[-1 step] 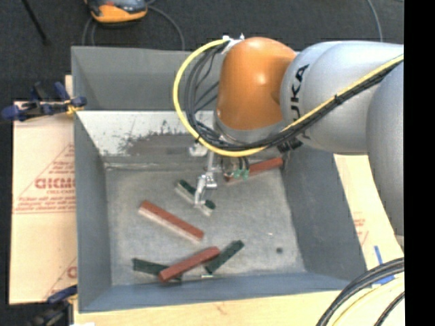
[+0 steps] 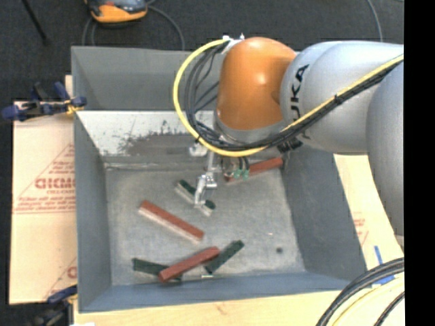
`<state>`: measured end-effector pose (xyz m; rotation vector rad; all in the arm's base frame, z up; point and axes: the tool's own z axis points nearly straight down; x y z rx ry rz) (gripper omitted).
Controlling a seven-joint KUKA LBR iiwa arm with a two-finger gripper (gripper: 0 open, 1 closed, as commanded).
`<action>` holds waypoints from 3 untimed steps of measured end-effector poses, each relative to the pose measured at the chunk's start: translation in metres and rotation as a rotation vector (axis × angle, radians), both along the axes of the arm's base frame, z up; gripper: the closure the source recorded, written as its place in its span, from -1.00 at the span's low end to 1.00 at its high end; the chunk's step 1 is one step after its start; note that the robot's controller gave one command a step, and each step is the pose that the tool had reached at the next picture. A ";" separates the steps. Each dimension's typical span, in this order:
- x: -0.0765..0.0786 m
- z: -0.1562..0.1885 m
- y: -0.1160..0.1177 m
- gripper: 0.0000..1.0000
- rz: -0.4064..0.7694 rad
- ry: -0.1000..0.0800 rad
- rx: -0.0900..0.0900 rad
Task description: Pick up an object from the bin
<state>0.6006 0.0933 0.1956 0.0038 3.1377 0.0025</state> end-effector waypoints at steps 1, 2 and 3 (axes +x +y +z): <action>0.022 -0.112 -0.005 1.00 -0.122 -0.031 0.006; 0.022 -0.112 -0.005 1.00 -0.122 -0.031 0.006; 0.024 -0.082 -0.022 1.00 -0.079 -0.002 0.000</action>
Offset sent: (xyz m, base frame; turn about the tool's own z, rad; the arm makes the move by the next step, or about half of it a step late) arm 0.0000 0.0000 0.0000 0.0000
